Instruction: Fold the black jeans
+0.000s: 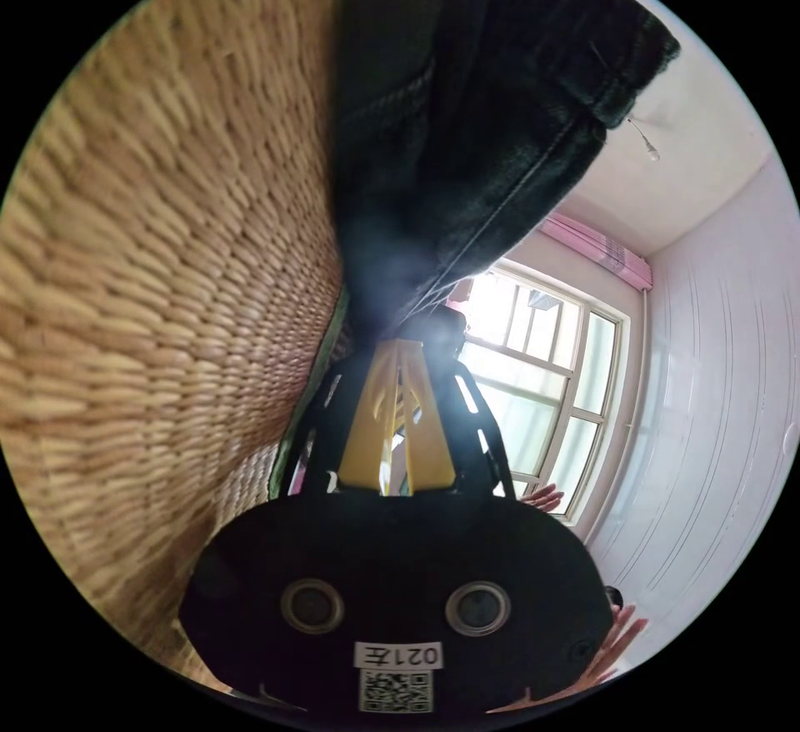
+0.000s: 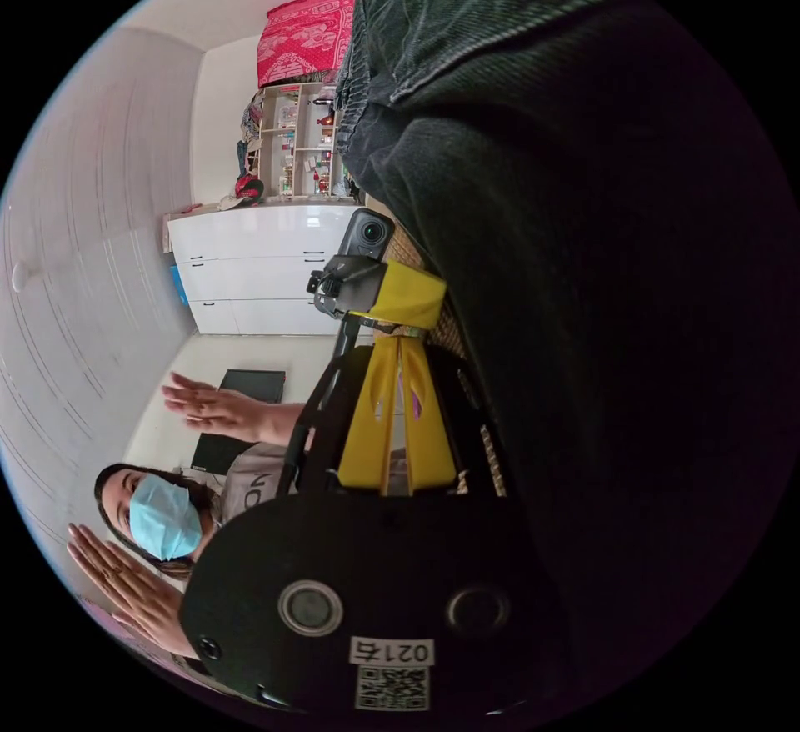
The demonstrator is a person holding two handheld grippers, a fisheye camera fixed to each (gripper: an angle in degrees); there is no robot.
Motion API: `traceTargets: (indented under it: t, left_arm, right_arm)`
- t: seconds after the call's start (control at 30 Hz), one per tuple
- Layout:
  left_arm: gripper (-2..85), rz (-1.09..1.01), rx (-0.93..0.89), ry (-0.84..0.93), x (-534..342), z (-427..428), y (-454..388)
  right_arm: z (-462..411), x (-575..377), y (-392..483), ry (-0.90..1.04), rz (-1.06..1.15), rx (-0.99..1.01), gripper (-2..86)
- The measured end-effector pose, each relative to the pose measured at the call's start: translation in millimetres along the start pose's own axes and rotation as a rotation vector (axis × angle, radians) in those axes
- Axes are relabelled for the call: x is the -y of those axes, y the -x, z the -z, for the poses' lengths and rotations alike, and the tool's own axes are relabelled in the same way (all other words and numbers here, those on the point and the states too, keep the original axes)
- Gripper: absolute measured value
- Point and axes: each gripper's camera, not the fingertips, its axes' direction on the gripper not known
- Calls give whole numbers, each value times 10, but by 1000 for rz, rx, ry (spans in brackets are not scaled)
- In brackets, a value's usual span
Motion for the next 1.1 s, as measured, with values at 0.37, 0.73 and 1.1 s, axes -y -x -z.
traceTargets:
  t: [0.37,0.73,1.1]
  left_arm:
    - [-10,-1,0,0,49,-120,-100]
    - [-10,6,5,-18,113,-291,-225]
    - [-9,-611,-113,-143,-504,-39,-1051]
  right_arm:
    - [-170,-238,-57,0,0,0,-10]
    - [-332,-537,-127,-22,-12,-5,-9]
    - [-321,-1440,541,-224,276,-155,3]
